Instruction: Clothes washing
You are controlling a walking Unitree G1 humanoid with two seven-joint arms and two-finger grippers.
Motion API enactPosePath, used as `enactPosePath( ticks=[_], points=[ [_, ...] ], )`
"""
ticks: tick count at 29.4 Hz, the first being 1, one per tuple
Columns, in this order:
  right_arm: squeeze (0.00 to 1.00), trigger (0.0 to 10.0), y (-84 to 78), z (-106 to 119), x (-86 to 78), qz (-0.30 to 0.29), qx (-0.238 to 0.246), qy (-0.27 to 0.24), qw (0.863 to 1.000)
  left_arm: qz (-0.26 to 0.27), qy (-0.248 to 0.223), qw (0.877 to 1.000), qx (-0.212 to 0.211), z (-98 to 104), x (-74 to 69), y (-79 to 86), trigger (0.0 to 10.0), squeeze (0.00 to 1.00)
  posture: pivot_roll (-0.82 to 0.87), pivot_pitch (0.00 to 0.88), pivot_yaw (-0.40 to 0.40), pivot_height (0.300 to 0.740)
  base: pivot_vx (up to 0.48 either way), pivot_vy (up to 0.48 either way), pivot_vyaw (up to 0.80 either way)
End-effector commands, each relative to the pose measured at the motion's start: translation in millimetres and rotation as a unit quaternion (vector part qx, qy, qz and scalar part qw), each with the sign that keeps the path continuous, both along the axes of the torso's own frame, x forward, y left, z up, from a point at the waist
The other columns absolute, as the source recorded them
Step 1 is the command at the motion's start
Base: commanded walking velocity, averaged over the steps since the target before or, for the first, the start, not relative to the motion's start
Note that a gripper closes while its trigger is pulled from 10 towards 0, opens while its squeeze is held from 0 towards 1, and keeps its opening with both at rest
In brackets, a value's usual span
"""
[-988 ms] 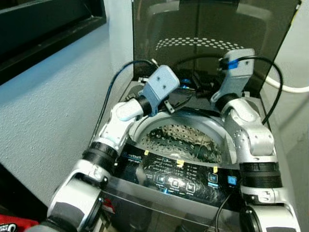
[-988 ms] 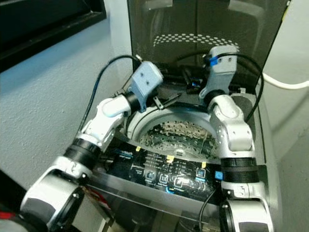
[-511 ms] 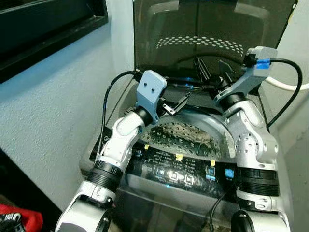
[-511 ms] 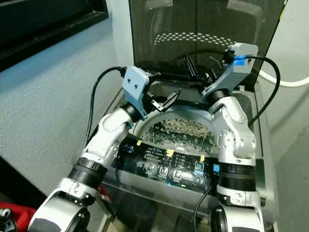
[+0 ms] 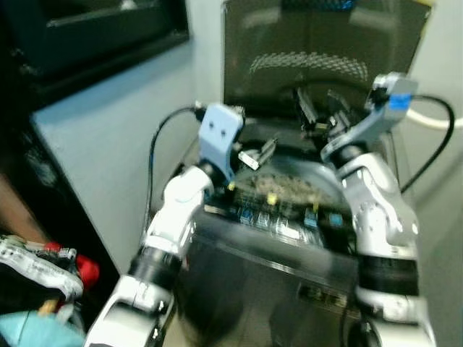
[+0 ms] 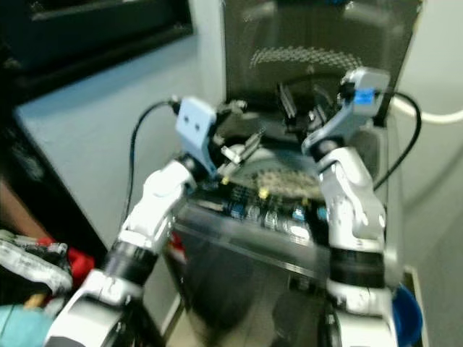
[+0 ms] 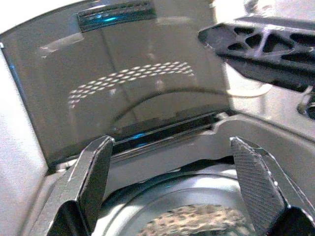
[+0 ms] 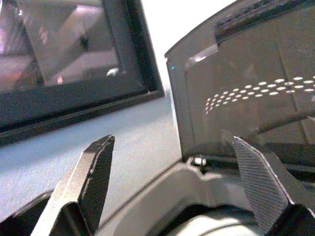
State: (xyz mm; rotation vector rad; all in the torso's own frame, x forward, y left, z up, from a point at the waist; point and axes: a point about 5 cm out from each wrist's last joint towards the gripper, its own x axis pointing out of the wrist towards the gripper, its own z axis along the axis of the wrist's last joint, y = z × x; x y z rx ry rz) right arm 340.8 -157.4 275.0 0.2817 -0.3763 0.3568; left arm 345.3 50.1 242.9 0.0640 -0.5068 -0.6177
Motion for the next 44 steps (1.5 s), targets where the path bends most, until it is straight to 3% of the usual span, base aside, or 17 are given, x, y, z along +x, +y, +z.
enactPosePath(
  ticks=[1, 9, 12, 22, 27, 29, 30, 31, 32, 34, 35, 36, 37, 39, 40, 42, 44],
  points=[
    [0.0, 10.0, -0.3, -5.6, 0.2, -0.001, -0.01, 0.011, 1.0, 0.005, 0.008, 1.0, 0.005, -2.8, 0.9, 2.5, 10.0, 0.0, 0.03, 0.023, -0.013, 0.74, -0.337, 0.0, 0.0],
    [0.0, 10.0, -3.7, -19.0, 1.4, -0.003, -0.021, 0.029, 0.999, 0.009, 0.013, 1.0, 0.006, -5.7, 1.0, 6.3, 10.0, 0.0, 0.03, 0.024, -0.014, 0.74, -0.337, 0.0, 0.0],
    [0.0, 10.0, 1.9, -30.5, -4.9, 0.049, -0.025, 0.034, 0.998, 0.009, 0.02, 1.0, 0.008, -8.8, -0.8, 6.7, 10.0, 0.0, 0.03, 0.027, -0.01, 0.74, -0.335, 0.0, 0.0],
    [0.0, 10.0, 5.2, -41.6, -8.4, 0.072, -0.034, 0.041, 0.996, 0.007, 0.025, 1.0, 0.011, -12.5, -1.8, 6.0, 10.0, 0.0, 0.03, 0.027, -0.012, 0.74, -0.334, 0.0, 0.0],
    [0.0, 10.0, 2.3, -84.8, -14.5, 0.106, -0.053, 0.094, 0.988, 0.009, 0.056, 0.998, 0.02, -33.0, -2.3, 8.8, 10.0, 0.0, 0.03, 0.02, -0.015, 0.74, -0.332, 0.0, 0.0],
    [0.0, 10.0, 2.3, -84.8, -14.5, 0.106, -0.053, 0.094, 0.988, 0.009, 0.056, 0.998, 0.02, -33.0, -2.3, 8.8, 10.0, 0.0, 0.03, 0.02, -0.015, 0.74, -0.322, 0.0, 0.0],
    [0.0, 10.0, 1.1, -101.1, -16.8, 0.111, -0.066, 0.118, 0.985, 0.011, 0.07, 0.997, 0.024, -42.6, -2.3, 11.1, 10.0, 0.0, 0.03, 0.017, -0.015, 0.74, -0.289, 0.0, 0.0],
    [0.0, 10.0, 1.1, -101.1, -16.8, 0.111, -0.066, 0.118, 0.985, 0.011, 0.07, 0.997, 0.024, -42.6, -2.3, 11.1, 10.0, 0.0, 0.03, 0.017, -0.015, 0.74, -0.289, 0.0, 0.0],
    [0.0, 10.0, -3.1, -135.2, -17.7, 0.093, -0.11, 0.175, 0.974, 0.018, 0.103, 0.994, 0.034, -65.4, -1.9, 17.2, 10.0, 0.0, 0.03, 0.017, -0.018, 0.74, 0.0, 0.0, 0.0],
    [0.0, 10.0, -3.1, -135.2, -17.7, 0.093, -0.11, 0.175, 0.974, 0.018, 0.103, 0.994, 0.034, -65.4, -1.9, 17.2, 10.0, 0.0, 0.03, 0.017, -0.018, 0.74, 0.0, 0.0, 0.0],
    [0.0, 10.0, -11.1, -169.8, -20.7, 0.066, -0.141, 0.237, 0.959, 0.031, 0.146, 0.988, 0.049, -92.5, -2.5, 24.9, 10.0, 0.0, 0.03, 0.016, -0.019, 0.74, 0.0, 0.0, 0.0],
    [0.0, 10.0, -11.1, -169.8, -20.7, 0.066, -0.141, 0.237, 0.959, 0.031, 0.146, 0.988, 0.049, -92.5, -2.5, 24.9, 10.0, 0.0, 0.03, 0.016, -0.019, 0.74, 0.0, 0.0, 0.0],
    [0.0, 10.0, -20.4, -209.4, -30.6, 0.039, -0.172, 0.305, 0.936, 0.05, 0.205, 0.975, 0.07, -128.6, -7.3, 35.9, 10.0, 0.0, 0.03, 0.017, -0.018, 0.74, 0.0, 0.0, 0.45],
    [0.0, 10.0, -20.4, -209.4, -30.6, 0.039, -0.172, 0.305, 0.936, 0.05, 0.205, 0.975, 0.07, -128.6, -7.3, 35.9, 10.0, 0.0, 0.03, 0.017, -0.018, 0.74, 0.0, 0.0, 0.45],
    [0.0, 10.0, -28.9, -246.0, -47.2, 0.014, -0.187, 0.371, 0.909, 0.075, 0.276, 0.954, 0.093, -169.6, -19.1, 50.5, 10.0, 0.0, 0.04, 0.019, -0.02, 0.74, 0.0, 0.0, 0.78],
    [0.0, 10.0, -28.9, -246.0, -47.2, 0.014, -0.187, 0.371, 0.909, 0.075, 0.276, 0.954, 0.093, -169.6, -19.1, 50.5, 10.0, 0.0, 0.04, 0.019, -0.02, 0.74, 0.0, 0.0, 0.78],
    [0.0, 10.0, -37.2, -289.9, -79.2, -0.013, -0.195, 0.457, 0.868, 0.115, 0.392, 0.904, 0.126, -230.8, -52.3, 78.4, 10.0, 0.0, 0.03, 0.026, -0.015, 0.74, 0.0, 0.0, 0.78]
  ],
)
